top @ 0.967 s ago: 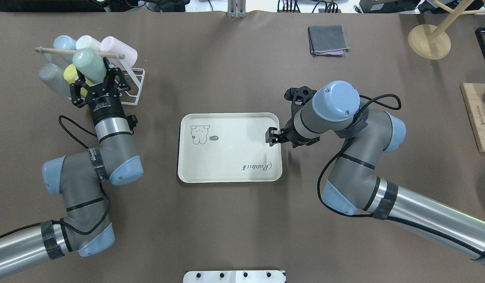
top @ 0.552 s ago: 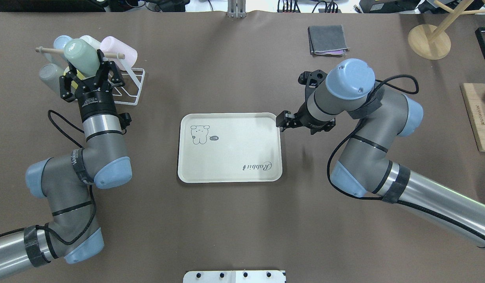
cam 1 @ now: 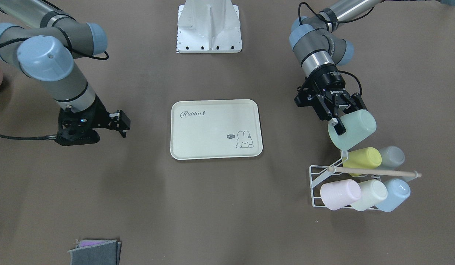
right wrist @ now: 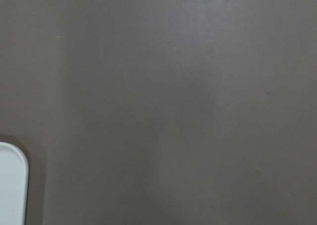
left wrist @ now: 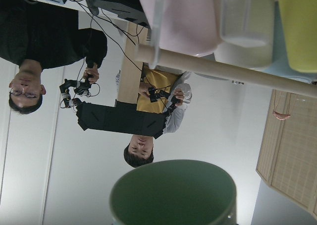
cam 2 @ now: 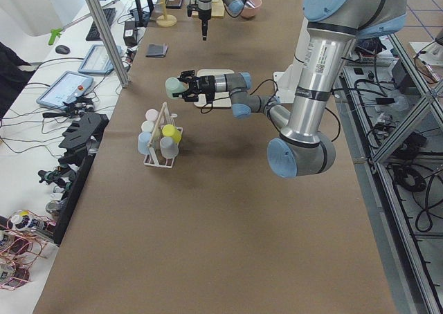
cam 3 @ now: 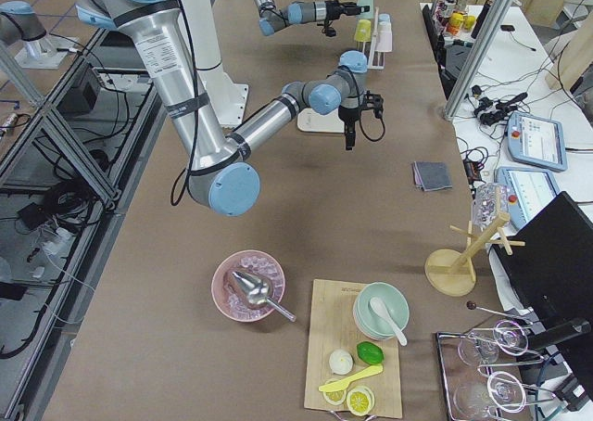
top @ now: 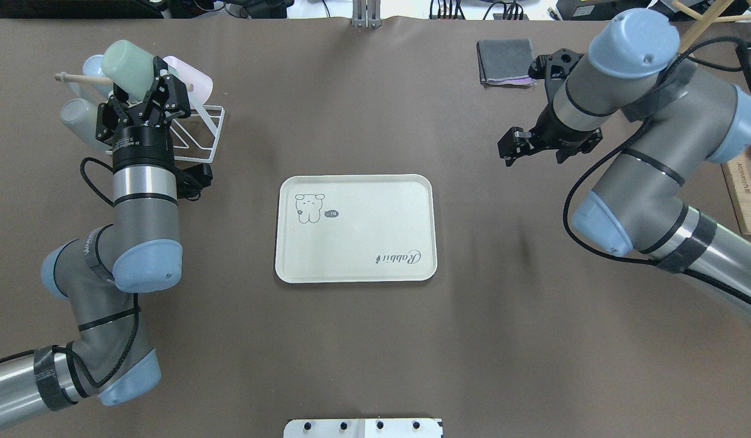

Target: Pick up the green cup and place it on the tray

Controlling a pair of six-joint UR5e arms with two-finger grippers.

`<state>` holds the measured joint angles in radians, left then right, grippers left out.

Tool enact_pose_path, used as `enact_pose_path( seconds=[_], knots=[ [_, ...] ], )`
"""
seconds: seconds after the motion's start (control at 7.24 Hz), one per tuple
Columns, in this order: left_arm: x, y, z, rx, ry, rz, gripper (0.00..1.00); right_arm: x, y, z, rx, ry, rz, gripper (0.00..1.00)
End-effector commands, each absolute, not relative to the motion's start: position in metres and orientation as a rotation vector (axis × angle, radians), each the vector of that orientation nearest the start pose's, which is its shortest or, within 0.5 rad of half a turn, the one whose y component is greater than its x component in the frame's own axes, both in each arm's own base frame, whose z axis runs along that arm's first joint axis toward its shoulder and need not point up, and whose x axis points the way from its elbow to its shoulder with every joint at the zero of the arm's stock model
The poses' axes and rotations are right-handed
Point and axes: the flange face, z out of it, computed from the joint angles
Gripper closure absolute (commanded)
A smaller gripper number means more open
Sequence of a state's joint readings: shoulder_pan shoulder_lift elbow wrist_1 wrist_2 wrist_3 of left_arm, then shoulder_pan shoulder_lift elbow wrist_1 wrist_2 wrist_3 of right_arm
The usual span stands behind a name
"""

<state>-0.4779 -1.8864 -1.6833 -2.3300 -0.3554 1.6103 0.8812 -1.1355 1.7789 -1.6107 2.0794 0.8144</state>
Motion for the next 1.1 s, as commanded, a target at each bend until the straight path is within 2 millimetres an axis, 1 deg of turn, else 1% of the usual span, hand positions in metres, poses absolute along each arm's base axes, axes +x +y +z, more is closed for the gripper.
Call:
enact_pose_path(
  seconds=[0.0,0.14,0.28,0.41,0.55,0.69,0.83,0.97],
  knots=[
    [0.410,-0.460,0.311,1.082,-1.106,1.325,1.00,-0.256,-0.521,0.351,0.072,-0.706,-0.033,0.00],
    [0.420,-0.462,0.296,1.195,-0.949,1.285,1.00,-0.221,-0.519,0.379,0.080,-0.675,-0.064,0.00],
    [0.426,-0.468,0.278,1.284,-0.809,1.238,1.00,-0.182,-0.516,0.414,0.055,-0.671,-0.083,0.00],
    [0.441,-0.467,0.276,1.371,-0.543,1.141,1.00,-0.145,-0.512,0.440,0.039,-0.679,-0.086,0.00],
    [0.457,-0.461,0.278,1.410,-0.208,1.030,1.00,-0.114,-0.504,0.472,0.032,-0.655,-0.111,0.00],
    [0.467,-0.455,0.268,1.416,0.055,0.908,1.00,-0.085,-0.492,0.499,0.018,-0.638,-0.114,0.00],
    [0.478,-0.447,0.253,1.416,0.287,0.833,1.00,-0.056,-0.478,0.524,0.003,-0.627,-0.099,0.00],
    [0.497,-0.448,0.236,1.369,0.493,0.708,1.00,-0.025,-0.466,0.547,-0.004,-0.626,-0.104,0.00]
  ],
)
